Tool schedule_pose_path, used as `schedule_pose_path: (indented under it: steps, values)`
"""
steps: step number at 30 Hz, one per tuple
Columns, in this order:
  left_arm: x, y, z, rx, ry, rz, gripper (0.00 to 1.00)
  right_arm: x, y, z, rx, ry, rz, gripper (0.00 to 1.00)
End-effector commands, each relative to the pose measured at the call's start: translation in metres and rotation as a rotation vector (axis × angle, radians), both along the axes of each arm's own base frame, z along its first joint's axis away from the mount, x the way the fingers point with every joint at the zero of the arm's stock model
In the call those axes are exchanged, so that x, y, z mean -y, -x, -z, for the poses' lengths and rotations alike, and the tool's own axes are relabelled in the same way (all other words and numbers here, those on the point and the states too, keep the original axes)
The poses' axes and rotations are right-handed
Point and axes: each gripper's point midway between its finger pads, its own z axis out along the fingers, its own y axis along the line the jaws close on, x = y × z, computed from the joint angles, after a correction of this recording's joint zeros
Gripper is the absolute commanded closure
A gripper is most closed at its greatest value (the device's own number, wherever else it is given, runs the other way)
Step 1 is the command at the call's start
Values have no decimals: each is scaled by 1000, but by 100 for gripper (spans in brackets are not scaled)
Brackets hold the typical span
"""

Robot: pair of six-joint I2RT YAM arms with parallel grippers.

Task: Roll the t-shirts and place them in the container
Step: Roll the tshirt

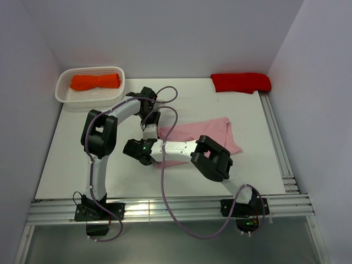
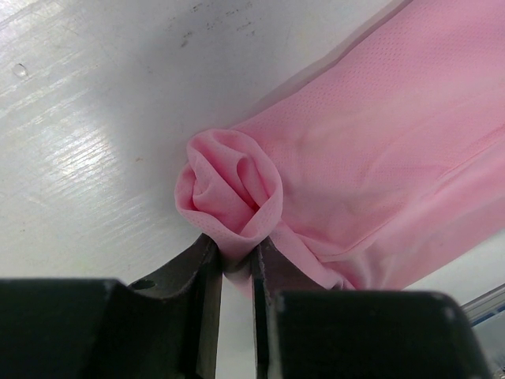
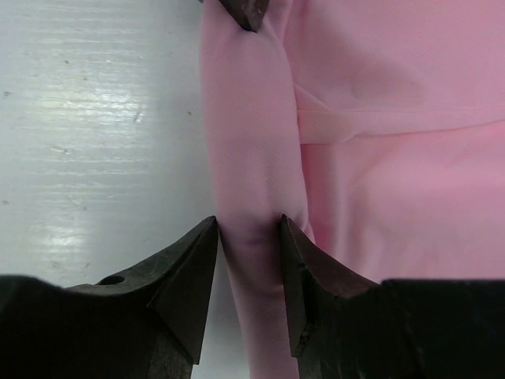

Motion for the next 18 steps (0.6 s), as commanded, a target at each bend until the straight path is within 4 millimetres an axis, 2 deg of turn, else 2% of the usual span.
schedule_pose_path:
  steps: [1, 7, 10, 11, 12, 13, 14, 15, 16, 17, 18]
  values:
    - [-11, -7, 25, 17, -86, 24, 79, 26, 22, 18, -66, 147, 9, 55]
    - [-11, -9, 24, 17, -92, 23, 77, 26, 34, 29, -121, 152, 4, 57]
    - [-10, -12, 19, 29, -80, 22, 72, 22, 38, 32, -141, 112, -13, 69]
    - [-9, -13, 17, 30, -69, 24, 70, 10, 36, 31, -133, 49, -23, 76]
    - [-10, -14, 15, 28, -65, 22, 68, 3, 35, 22, -128, 1, -41, 83]
    - [-9, -15, 11, 30, -50, 27, 66, 4, 41, 29, -167, -30, -54, 86]
    - [-8, -17, 8, 34, -37, 31, 60, -13, 36, 24, -150, -126, -70, 87]
    - [-7, -18, 3, 31, -6, 32, 56, -21, 34, 10, -139, -195, -81, 87]
    - [-6, -20, -5, 38, 18, 35, 52, -20, 41, 15, -174, -231, -95, 89]
    - [-6, -22, -9, 42, 41, 42, 48, -34, 33, 6, -150, -326, -99, 89]
    - [-3, -26, -20, 44, 91, 38, 42, -34, 35, 2, -159, -378, -104, 89]
